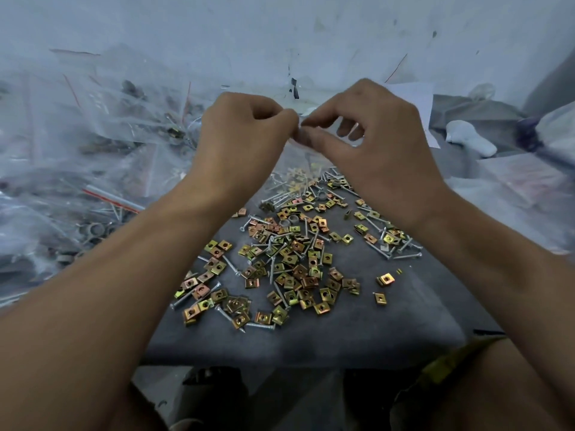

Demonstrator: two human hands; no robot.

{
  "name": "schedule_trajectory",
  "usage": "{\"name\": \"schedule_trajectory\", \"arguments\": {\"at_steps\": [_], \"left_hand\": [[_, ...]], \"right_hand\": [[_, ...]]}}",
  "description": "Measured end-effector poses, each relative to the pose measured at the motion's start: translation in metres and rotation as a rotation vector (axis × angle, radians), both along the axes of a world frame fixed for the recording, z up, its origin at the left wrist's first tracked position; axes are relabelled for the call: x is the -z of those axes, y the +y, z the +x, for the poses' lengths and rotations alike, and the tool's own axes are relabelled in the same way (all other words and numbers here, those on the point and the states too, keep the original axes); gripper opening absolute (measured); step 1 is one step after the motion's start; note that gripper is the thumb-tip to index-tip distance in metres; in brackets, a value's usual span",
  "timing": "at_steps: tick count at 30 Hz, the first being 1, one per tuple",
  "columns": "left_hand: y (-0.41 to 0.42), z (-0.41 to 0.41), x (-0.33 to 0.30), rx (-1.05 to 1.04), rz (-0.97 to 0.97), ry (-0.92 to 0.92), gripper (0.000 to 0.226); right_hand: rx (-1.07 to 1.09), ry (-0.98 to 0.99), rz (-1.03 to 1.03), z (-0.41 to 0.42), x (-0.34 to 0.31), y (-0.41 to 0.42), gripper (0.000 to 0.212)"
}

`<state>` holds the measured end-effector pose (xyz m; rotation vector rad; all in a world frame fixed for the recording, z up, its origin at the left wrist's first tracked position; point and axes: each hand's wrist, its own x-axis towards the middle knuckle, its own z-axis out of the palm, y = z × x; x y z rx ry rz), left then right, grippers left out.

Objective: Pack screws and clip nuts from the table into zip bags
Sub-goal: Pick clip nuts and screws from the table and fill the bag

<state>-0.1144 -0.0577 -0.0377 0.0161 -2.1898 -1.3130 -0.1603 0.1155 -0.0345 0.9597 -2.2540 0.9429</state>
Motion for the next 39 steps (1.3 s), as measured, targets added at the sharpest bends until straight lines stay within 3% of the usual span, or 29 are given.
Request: {"name": "schedule_trajectory", "arguments": {"at_steps": [7,9,12,14,17,19,20,23,24,29,31,34,39], "left_hand": [[-0.015,-0.004,-0.012,0.047,0.561,-0.004,0.028],[-0.019,-0.004,-0.014,0.120,0.701,-0.025,0.029],[-0.021,-0.005,-0.016,0.197,0.850,-0.061,0.028],[-0.025,-0.006,-0.016,0.246,0.977,-0.053,0.037],[-0.033,-0.007,-0.012,0.276,1.182,-0.034,0.023],[-0.038,-0.008,-0.011,0.235,1.181,-0.055,0.021],[-0.040,-0.008,-0.011,0.209,1.088,-0.063,0.020],[-0.034,-0.005,-0.013,0.116,0.529,-0.071,0.022],[-0.029,-0.005,-0.013,0.119,0.467,-0.055,0.023],[-0.018,-0.004,-0.015,0.255,0.741,0.062,0.022],[-0.017,-0.004,-0.017,0.301,0.817,0.045,0.031],[-0.025,-0.007,-0.018,0.261,0.895,0.005,0.021],[-0.047,-0.011,-0.013,0.163,0.982,-0.062,0.025]], "right_hand": [[-0.130,-0.309,-0.188,-0.006,0.007,-0.001,0.046],[-0.178,-0.468,-0.223,-0.012,0.010,-0.003,0.038],[-0.267,-0.632,-0.118,-0.017,0.021,-0.005,0.036],[-0.307,-0.665,-0.039,-0.018,0.026,-0.007,0.034],[-0.347,-0.691,-0.072,-0.022,0.023,-0.005,0.018],[-0.351,-0.702,-0.194,-0.027,0.018,-0.003,0.021],[-0.352,-0.719,-0.224,-0.028,0.018,-0.005,0.028],[-0.370,-0.769,-0.126,-0.023,0.026,-0.018,0.056],[-0.367,-0.765,-0.083,-0.021,0.030,-0.022,0.059],[-0.290,-0.755,-0.104,-0.020,0.041,-0.037,0.058],[-0.274,-0.763,-0.144,-0.018,0.042,-0.039,0.046],[-0.446,-0.942,-0.241,-0.017,0.040,-0.033,0.029],[-0.640,-1.050,-0.265,-0.016,0.035,-0.024,0.043]]}}
